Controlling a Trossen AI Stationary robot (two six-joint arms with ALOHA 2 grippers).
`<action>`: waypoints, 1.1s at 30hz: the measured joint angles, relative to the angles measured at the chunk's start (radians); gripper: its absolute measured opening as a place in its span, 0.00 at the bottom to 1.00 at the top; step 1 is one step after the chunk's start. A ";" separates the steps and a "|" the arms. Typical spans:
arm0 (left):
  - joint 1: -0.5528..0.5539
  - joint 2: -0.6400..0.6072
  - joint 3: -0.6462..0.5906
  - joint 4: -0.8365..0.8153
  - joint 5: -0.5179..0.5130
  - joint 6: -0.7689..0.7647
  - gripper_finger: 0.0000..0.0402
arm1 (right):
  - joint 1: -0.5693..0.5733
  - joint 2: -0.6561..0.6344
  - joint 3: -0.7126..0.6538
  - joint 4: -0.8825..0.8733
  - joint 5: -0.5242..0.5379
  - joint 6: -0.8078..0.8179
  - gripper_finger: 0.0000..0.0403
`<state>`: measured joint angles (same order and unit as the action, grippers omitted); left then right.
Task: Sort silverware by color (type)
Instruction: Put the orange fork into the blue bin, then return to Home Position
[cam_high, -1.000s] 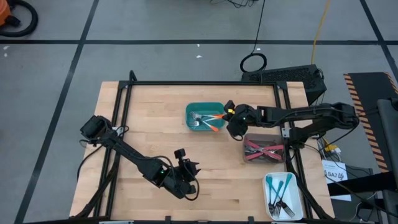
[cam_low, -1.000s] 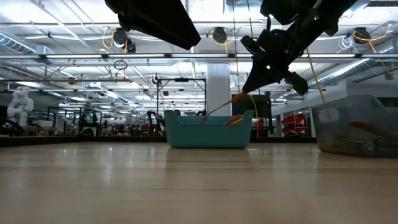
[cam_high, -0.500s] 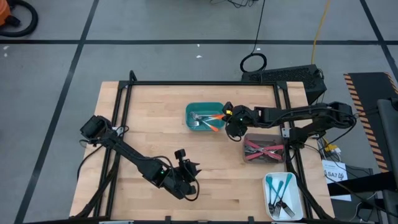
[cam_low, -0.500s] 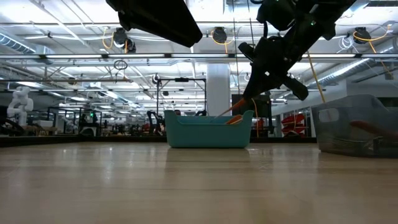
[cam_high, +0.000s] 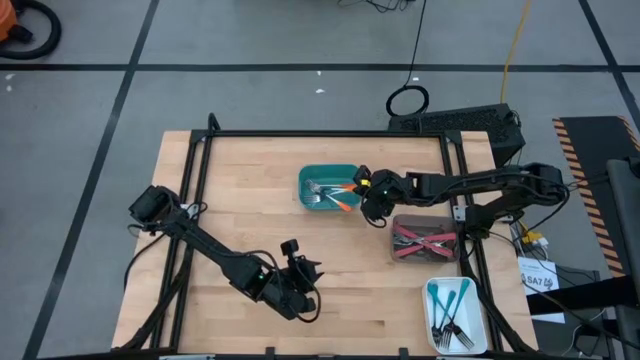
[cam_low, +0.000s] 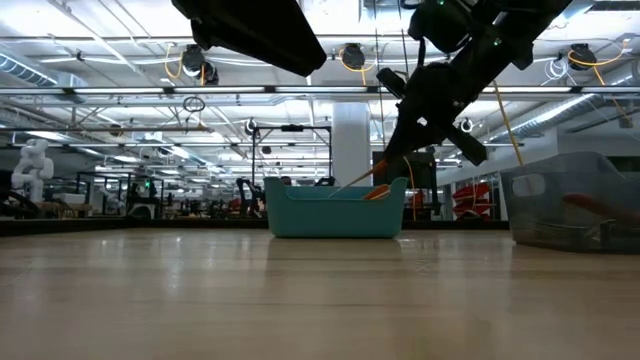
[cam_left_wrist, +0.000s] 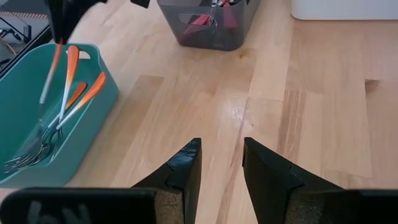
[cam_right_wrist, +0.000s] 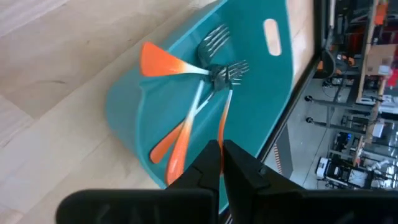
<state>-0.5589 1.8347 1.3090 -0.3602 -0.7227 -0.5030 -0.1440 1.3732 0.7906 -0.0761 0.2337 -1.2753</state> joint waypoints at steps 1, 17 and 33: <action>0.000 0.000 0.000 0.002 0.000 0.000 0.29 | 0.000 0.005 0.000 0.000 0.000 -0.009 0.01; 0.003 0.000 0.000 0.007 0.000 0.002 0.29 | -0.026 0.037 0.000 0.034 -0.054 0.007 0.07; 0.047 0.012 0.000 0.136 -0.010 0.153 0.29 | 0.052 -0.179 0.000 -0.039 -0.051 0.618 0.43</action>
<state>-0.5118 1.8469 1.3090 -0.2247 -0.7326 -0.3500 -0.0924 1.1943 0.7902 -0.1152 0.1826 -0.6574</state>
